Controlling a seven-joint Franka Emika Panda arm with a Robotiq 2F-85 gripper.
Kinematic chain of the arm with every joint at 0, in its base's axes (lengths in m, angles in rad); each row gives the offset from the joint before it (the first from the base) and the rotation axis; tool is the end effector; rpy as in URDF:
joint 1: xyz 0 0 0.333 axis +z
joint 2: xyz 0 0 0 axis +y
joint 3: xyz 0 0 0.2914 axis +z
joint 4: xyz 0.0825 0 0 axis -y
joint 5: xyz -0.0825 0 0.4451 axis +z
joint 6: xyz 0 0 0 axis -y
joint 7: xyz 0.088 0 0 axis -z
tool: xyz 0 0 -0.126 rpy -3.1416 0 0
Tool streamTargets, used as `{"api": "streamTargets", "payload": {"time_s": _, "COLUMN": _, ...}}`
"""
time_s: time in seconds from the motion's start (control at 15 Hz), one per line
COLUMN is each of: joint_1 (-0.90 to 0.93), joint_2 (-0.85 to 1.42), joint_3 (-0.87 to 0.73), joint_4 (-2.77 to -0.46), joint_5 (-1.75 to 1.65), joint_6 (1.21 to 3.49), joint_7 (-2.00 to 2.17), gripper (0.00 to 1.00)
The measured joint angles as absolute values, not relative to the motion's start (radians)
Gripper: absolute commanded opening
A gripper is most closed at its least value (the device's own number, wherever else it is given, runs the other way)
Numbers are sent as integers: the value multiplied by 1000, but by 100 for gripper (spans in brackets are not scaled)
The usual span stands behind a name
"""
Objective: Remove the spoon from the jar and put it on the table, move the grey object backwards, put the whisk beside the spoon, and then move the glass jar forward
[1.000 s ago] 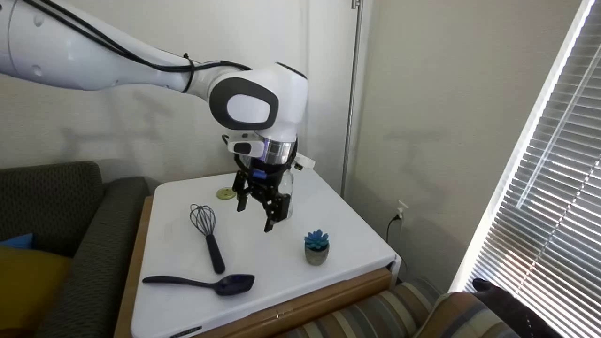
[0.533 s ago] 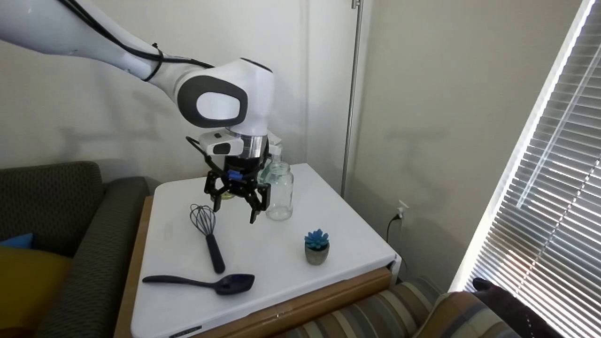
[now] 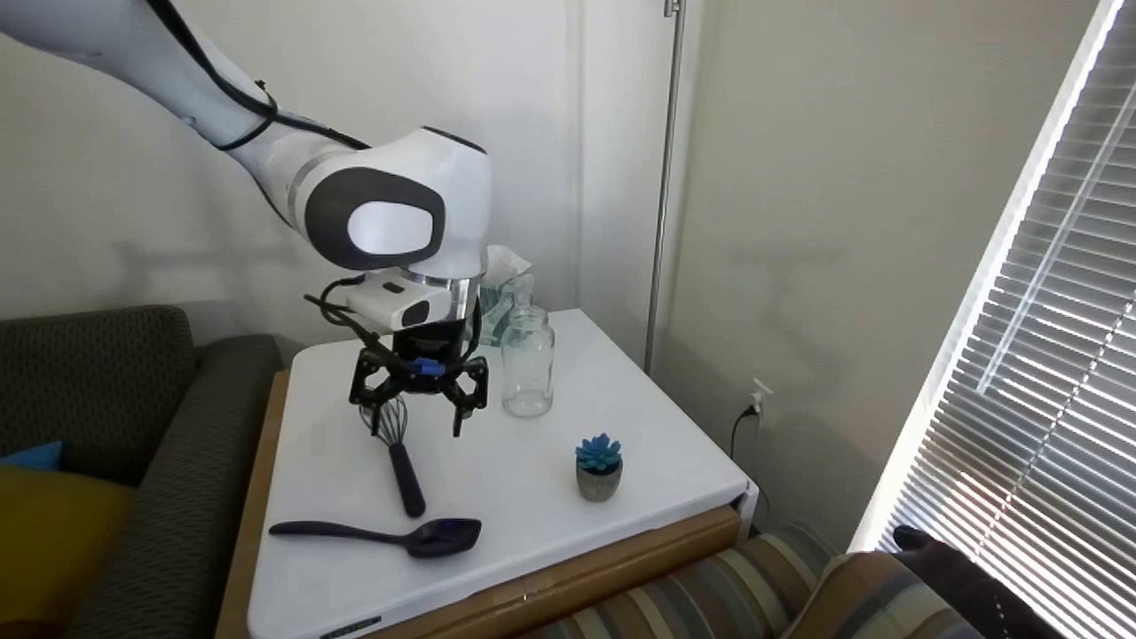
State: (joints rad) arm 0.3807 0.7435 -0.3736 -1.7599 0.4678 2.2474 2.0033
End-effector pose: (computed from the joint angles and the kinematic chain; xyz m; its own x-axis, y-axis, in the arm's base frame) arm 0.6577 0.0182 0.0685 -0.6330 -0.7736 0.0294 -0.7566 0.6263 0.1879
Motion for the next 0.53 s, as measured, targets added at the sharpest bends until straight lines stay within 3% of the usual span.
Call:
{"api": "streamTargets", "payload": {"time_s": 0.2, "joint_1": 256, "joint_2": 708, "joint_3": -244, "joint_4": -1789, "joint_5": 393, "joint_6": 2258, "joint_7": 1891, "gripper": 100}}
{"api": "streamTargets", "payload": {"time_s": 0.53, "joint_1": 214, "joint_2": 712, "joint_3": -196, "joint_4": -1782, "joint_5": 320, "joint_6": 2264, "joint_7": 1879, "gripper": 100}}
